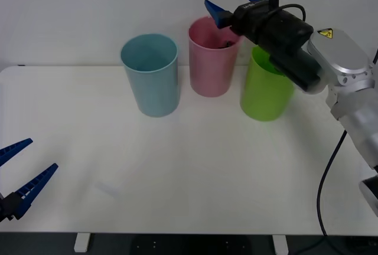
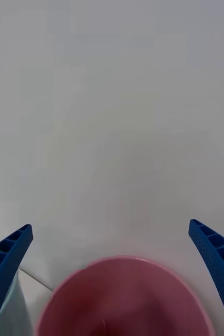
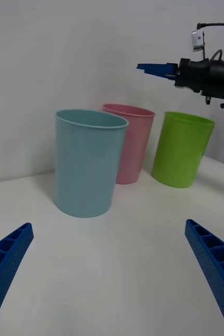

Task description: Grasp the object on the table and drop it into the matching bin: aluminum can to the light blue bin, PET bottle to the pink bin.

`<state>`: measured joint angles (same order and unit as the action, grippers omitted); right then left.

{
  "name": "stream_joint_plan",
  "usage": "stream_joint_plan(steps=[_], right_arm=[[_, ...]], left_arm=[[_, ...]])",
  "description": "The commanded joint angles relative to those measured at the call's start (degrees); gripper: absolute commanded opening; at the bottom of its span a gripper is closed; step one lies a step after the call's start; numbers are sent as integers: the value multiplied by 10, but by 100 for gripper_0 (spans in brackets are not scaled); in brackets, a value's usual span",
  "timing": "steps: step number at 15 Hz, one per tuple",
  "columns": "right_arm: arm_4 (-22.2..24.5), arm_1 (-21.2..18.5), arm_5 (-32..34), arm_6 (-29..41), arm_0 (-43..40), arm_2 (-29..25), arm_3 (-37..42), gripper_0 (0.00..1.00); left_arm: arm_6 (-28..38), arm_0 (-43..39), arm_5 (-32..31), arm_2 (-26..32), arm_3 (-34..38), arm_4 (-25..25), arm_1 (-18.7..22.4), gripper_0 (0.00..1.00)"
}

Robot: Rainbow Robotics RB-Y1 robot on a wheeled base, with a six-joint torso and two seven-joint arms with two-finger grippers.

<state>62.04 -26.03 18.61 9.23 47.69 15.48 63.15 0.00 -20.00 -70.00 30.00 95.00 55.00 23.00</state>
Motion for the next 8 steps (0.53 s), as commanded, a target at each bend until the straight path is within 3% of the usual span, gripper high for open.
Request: stream_joint_plan(steps=[1,8], right_arm=[[0,-24,0,0,-59,-8,79,100],[0,-88,14,0,-211,-49,239,100]], left_arm=[[0,0,0,0,0,0,0,100],[0,0,0,0,0,0,0,100]])
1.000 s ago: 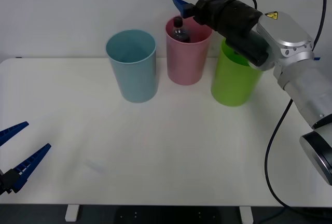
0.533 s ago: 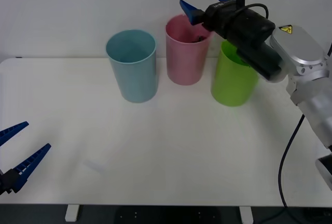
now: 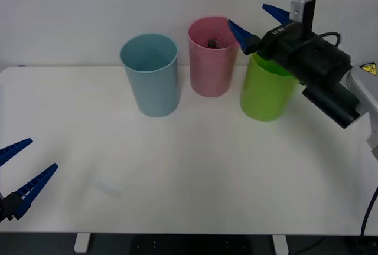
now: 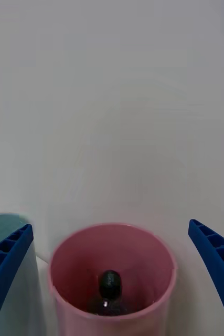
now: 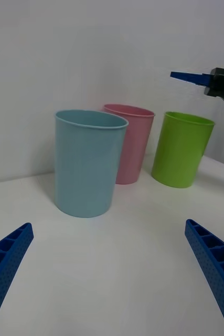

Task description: Grasp the object on the table and drop it into the matching bin: aluminum can to the light blue bin, PET bottle to the pink bin.

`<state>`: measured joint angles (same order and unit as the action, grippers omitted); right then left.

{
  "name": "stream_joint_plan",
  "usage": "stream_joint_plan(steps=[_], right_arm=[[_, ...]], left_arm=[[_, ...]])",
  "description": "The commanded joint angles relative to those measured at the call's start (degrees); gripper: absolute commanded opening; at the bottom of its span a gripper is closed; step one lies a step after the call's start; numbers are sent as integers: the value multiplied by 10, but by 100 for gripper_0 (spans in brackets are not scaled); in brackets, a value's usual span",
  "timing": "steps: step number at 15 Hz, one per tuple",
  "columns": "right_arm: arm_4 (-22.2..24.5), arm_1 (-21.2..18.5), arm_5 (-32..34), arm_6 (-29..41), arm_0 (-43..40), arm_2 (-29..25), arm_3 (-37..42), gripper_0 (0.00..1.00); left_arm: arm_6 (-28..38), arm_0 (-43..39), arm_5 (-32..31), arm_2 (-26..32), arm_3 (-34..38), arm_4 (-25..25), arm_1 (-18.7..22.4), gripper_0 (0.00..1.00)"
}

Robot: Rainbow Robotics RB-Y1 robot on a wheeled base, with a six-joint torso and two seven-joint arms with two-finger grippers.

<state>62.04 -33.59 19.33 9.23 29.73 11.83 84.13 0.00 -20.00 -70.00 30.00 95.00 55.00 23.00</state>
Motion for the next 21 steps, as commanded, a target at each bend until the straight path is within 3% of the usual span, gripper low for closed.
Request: stream_joint_plan(steps=[1,10,16,21], right_arm=[[0,-17,19,0,-54,-28,46,100],[0,-21,151,-44,-231,-155,137,100],[0,-19,195,-161,-363,-203,171,100],[8,18,272,-201,-426,-270,176,100]], left_arm=[[0,0,0,0,0,0,0,100],[0,0,0,0,0,0,0,100],[0,0,0,0,0,0,0,100],[0,0,0,0,0,0,0,100]])
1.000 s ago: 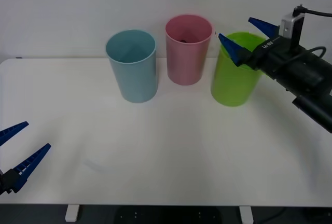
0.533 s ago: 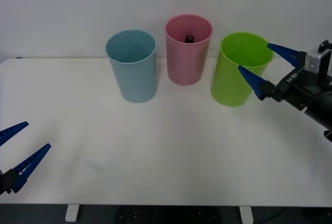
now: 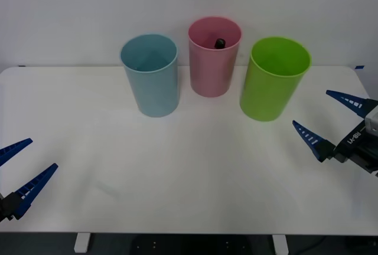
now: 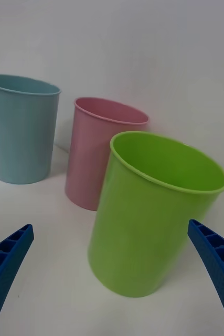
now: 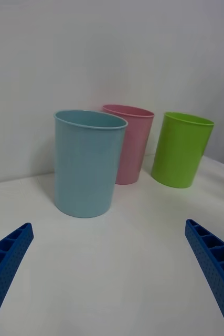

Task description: Grasp the object on the table and drop it into the matching bin: aluminum can to the light blue bin, PET bottle to the pink bin.

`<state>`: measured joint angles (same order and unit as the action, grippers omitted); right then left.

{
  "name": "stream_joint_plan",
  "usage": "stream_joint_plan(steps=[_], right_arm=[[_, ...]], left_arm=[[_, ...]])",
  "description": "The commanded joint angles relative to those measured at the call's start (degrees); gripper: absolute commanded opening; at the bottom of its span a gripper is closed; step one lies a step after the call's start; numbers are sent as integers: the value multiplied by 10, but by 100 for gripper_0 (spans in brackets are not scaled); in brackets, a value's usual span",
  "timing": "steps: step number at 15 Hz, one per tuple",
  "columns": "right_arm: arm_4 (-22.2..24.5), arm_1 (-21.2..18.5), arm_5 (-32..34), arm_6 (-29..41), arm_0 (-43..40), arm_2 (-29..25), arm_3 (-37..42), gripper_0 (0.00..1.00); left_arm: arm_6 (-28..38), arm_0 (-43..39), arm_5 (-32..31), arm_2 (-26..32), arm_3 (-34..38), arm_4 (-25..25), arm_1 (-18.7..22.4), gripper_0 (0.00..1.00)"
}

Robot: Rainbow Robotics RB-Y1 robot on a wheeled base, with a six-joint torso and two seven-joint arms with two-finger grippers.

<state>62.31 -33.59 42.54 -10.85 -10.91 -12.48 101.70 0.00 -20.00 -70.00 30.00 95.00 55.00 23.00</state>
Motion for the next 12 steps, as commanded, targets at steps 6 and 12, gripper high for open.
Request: stream_joint_plan(steps=[6,12], right_arm=[[5,30,80,3,-76,-50,10,100],[5,30,83,-1,-91,-50,11,100]], left_arm=[[0,0,0,0,0,0,0,100],[0,0,0,0,0,0,0,100]])
